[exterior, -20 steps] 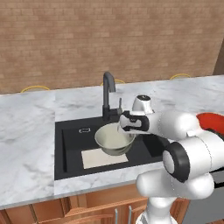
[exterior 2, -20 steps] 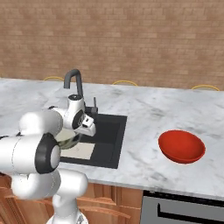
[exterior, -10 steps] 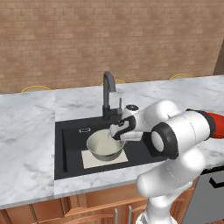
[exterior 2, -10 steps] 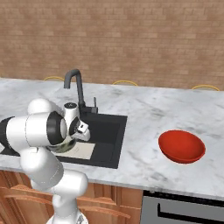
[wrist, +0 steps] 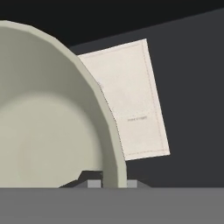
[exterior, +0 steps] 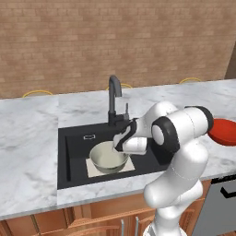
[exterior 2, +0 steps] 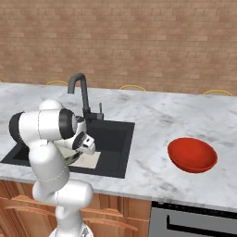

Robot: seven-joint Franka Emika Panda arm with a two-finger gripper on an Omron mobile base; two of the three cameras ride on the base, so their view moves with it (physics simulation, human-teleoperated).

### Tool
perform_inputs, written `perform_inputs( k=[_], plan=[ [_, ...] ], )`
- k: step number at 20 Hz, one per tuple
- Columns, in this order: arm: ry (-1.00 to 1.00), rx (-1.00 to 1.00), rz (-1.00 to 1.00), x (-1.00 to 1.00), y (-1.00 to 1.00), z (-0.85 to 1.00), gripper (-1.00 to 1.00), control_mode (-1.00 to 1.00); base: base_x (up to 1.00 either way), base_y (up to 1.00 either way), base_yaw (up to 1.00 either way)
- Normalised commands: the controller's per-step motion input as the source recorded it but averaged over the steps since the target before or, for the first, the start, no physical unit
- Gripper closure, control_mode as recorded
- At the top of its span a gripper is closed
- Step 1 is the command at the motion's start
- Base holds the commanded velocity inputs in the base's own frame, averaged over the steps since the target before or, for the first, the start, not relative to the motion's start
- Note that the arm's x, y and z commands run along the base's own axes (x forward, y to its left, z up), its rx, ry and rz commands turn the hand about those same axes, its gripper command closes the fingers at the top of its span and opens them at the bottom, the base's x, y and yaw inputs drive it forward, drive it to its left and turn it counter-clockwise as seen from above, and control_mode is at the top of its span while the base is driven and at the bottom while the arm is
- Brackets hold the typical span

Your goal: Pick the bowl and bowl and place them in the sink. Then turn on the water.

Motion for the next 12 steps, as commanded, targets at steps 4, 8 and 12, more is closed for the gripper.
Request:
perform_inputs(
  k=[4,8,12],
  plan=[
    [0.00,0.00,0.00,0.09,0.23,-0.20,1.00,-1.00,0.00,0.00,0.00],
    [0.00,0.00,0.00,0.18,0.19,-0.17,1.00,-1.00,0.00,0.00,0.00],
    [0.00,0.00,0.00,0.22,0.24,-0.28,1.00,-1.00,0.00,0.00,0.00]
  ],
)
